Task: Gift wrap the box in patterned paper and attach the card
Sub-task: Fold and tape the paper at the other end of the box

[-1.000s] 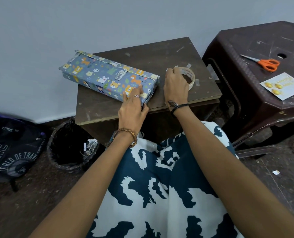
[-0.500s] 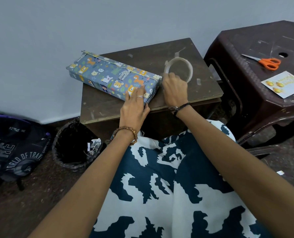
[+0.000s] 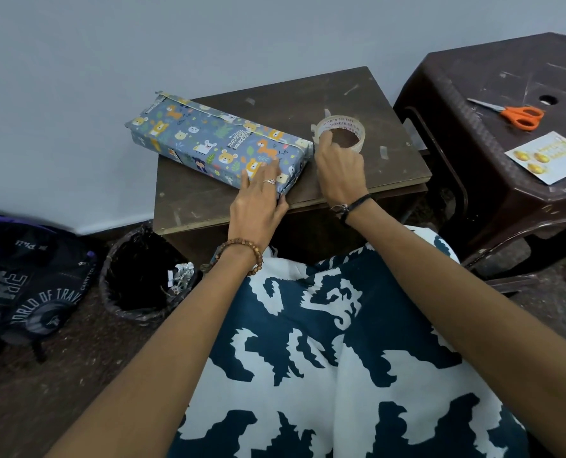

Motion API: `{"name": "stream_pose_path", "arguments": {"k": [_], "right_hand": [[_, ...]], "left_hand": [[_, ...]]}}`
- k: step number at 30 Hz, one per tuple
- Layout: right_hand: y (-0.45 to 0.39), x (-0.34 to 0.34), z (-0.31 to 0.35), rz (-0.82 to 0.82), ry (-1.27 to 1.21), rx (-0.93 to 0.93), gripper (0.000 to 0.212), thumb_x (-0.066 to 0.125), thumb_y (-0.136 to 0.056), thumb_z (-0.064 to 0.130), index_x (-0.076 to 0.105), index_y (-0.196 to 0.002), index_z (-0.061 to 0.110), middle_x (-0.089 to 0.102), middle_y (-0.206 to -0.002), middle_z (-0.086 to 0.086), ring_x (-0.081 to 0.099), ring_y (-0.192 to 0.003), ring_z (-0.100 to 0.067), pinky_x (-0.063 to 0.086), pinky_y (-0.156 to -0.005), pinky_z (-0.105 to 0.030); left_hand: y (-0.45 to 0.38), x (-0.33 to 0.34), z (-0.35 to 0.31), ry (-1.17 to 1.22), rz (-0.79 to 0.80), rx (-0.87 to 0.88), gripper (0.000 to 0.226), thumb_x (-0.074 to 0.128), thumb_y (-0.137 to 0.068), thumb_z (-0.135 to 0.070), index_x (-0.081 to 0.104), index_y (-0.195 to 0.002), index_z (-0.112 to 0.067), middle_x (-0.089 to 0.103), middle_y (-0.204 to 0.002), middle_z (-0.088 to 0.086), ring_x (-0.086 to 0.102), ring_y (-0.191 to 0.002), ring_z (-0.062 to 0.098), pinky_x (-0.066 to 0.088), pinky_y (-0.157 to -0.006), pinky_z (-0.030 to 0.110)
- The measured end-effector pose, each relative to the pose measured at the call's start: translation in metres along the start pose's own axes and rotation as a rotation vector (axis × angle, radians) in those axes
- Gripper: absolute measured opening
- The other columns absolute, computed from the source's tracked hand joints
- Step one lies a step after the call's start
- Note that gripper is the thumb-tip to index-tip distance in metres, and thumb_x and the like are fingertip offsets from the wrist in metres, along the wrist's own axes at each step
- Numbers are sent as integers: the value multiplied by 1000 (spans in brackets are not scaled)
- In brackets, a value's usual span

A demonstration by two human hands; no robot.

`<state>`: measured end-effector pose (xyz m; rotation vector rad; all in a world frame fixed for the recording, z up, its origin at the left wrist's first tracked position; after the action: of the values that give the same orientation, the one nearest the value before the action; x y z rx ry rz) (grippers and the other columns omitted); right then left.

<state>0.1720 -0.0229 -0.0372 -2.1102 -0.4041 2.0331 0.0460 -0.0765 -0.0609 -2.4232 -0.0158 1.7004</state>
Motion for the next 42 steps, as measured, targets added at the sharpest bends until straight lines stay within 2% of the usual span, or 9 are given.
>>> {"name": "stream_pose_path", "arguments": {"k": [3, 5, 9, 14, 20, 24, 27, 34, 42], "right_hand": [[7, 1, -6, -39, -119, 29, 23, 40, -90, 4, 60, -99, 2, 67, -74, -9, 67, -64, -23, 39, -47, -28], [13, 2, -11, 5, -408, 15, 18, 43, -97, 14, 55, -108, 7, 65, -96, -6, 64, -85, -24, 44, -64, -33], [29, 3, -19, 106, -1211, 150, 5, 71, -81, 13, 67, -82, 11, 61, -75, 12, 58, -65, 5, 53, -67, -14], [43, 29, -2, 332, -1467, 186, 17, 74, -76, 6, 65, -72, 21, 64, -72, 4, 60, -67, 1, 54, -66, -17], [41, 23, 4, 98, -1299, -11, 7, 74, -75, 3, 68, -78, 5, 61, -78, 7, 58, -71, 7, 46, -71, -8], [42, 14, 7, -16, -1015, -211, 2, 69, -80, 10, 67, -82, 9, 60, -88, 0, 59, -80, -12, 51, -73, -31], [43, 8, 8, -102, -856, -310, 5, 63, -84, 13, 66, -84, 10, 60, -92, -4, 60, -79, -17, 51, -65, -38], [48, -1, 18, -331, -580, -556, 5, 63, -83, 9, 65, -79, 10, 64, -86, -6, 61, -61, -19, 48, -43, -31], [50, -1, 24, -481, -376, -697, 8, 66, -81, 7, 65, -77, 14, 66, -83, -1, 59, -61, -14, 35, -45, -23]], "left_hand": [[0, 0, 2, 17, 21, -17, 55, 51, -93, -22, 27, -143, -17, 42, -142, -3, 23, -140, 33, 43, -97, 46], [0, 0, 6, 50, 36, -42, 57, 52, -93, -24, 26, -143, -20, 41, -143, -5, 20, -141, 31, 46, -90, 48], [0, -3, 9, 84, 44, -27, 57, 54, -91, -25, 28, -142, -21, 42, -142, -6, 21, -141, 28, 47, -88, 49], [1, -4, 10, 89, 47, 6, 58, 56, -89, -23, 29, -141, -20, 41, -143, -6, 24, -140, 27, 44, -93, 45], [2, -3, 14, 145, 53, 0, 61, 57, -87, -21, 29, -141, -20, 43, -141, -5, 22, -141, 29, 45, -91, 46], [0, -3, 14, 167, 37, 0, 62, 58, -84, -19, 31, -140, -21, 48, -134, -5, 31, -136, 29, 46, -87, 46], [0, -2, 15, 159, 41, 10, 62, 57, -85, -18, 30, -140, -21, 47, -135, -6, 28, -138, 29, 47, -86, 46], [0, -3, 16, 165, 26, 32, 61, 59, -84, -19, 32, -139, -20, 49, -131, -5, 42, -128, 35, 49, -83, 48], [0, -4, 14, 160, 13, 41, 60, 58, -83, -18, 33, -137, -19, 51, -128, 0, 46, -122, 40, 50, -82, 47]]}}
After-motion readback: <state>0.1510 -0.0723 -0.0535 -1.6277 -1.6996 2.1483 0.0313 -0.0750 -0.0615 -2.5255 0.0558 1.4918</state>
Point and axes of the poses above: each hand's wrist, its own y-axis away from the middle knuckle, its own x-axis out of the palm, z = x × y, the point moved 5 cm from there along -y, towards the middle knuckle
